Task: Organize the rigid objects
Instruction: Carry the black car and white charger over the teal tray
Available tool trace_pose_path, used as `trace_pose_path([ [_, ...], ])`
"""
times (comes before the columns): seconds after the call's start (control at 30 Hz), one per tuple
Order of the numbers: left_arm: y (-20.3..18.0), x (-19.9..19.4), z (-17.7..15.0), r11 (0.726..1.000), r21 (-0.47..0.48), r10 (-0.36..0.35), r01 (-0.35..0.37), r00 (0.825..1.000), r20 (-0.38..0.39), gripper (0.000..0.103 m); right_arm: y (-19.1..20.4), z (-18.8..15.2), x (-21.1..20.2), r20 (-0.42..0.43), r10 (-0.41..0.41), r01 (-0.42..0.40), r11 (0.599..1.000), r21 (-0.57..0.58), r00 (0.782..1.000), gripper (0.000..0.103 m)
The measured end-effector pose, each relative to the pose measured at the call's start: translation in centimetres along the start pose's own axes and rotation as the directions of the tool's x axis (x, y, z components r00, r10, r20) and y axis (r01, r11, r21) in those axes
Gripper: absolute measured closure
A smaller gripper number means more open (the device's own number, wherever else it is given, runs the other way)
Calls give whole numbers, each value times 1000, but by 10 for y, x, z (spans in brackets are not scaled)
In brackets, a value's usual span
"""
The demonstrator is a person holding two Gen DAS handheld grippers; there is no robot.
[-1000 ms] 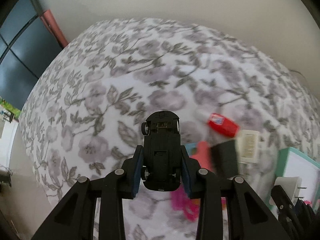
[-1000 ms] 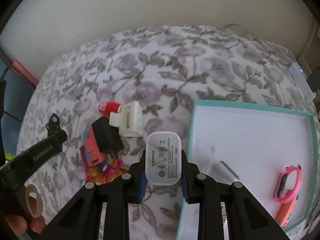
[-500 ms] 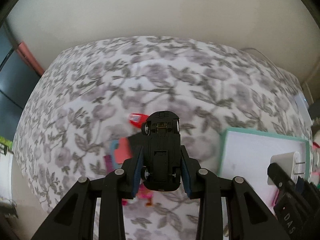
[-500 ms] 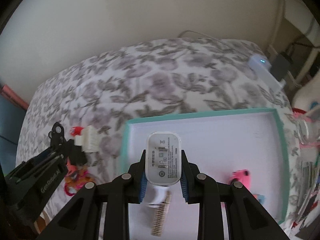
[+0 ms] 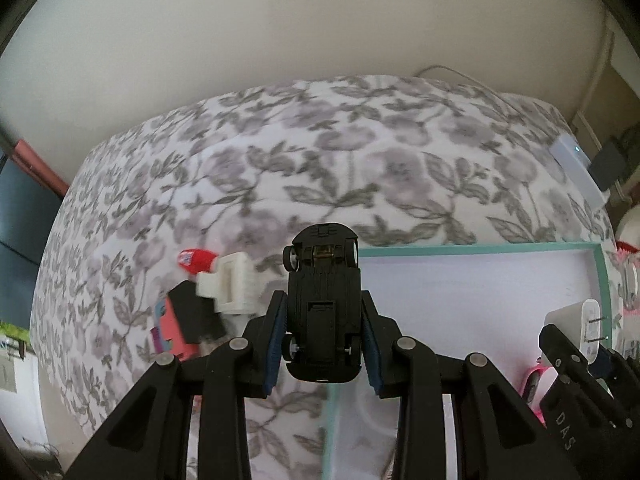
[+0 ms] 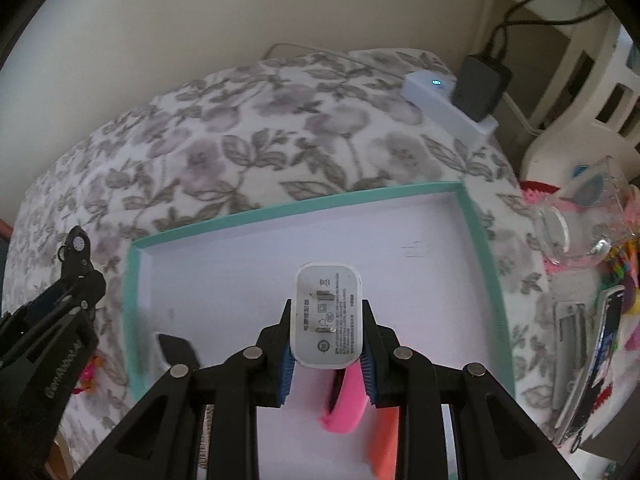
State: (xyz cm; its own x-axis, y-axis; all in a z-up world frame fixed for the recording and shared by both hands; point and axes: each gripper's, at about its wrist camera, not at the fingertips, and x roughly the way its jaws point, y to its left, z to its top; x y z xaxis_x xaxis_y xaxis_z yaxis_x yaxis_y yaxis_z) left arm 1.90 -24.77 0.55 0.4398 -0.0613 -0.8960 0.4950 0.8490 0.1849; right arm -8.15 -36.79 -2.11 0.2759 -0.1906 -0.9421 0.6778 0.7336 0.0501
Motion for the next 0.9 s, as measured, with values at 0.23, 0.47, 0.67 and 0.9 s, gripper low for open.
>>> trace_pose_path([
  [0.23,-30,18,-5,998,55,-22,23,999,-31,67,-11,-1,7,-10,-56,56,998,3,998,74],
  [0.47,-36,33,-8,997,77,-8,12,999,-52,67,-6,-5,19,-31,-106,105,994,-31,994,74],
  [0.67,-36,39,-8,998,63,-15,20,997,-72,67,0,-5,20,-27,-133,131,989,-65,991,74],
  [0.9,-36,38,-9,997,58,-41,47,995,-90,67,0,-5,22,-48,-152,149,987,-63,987,74],
])
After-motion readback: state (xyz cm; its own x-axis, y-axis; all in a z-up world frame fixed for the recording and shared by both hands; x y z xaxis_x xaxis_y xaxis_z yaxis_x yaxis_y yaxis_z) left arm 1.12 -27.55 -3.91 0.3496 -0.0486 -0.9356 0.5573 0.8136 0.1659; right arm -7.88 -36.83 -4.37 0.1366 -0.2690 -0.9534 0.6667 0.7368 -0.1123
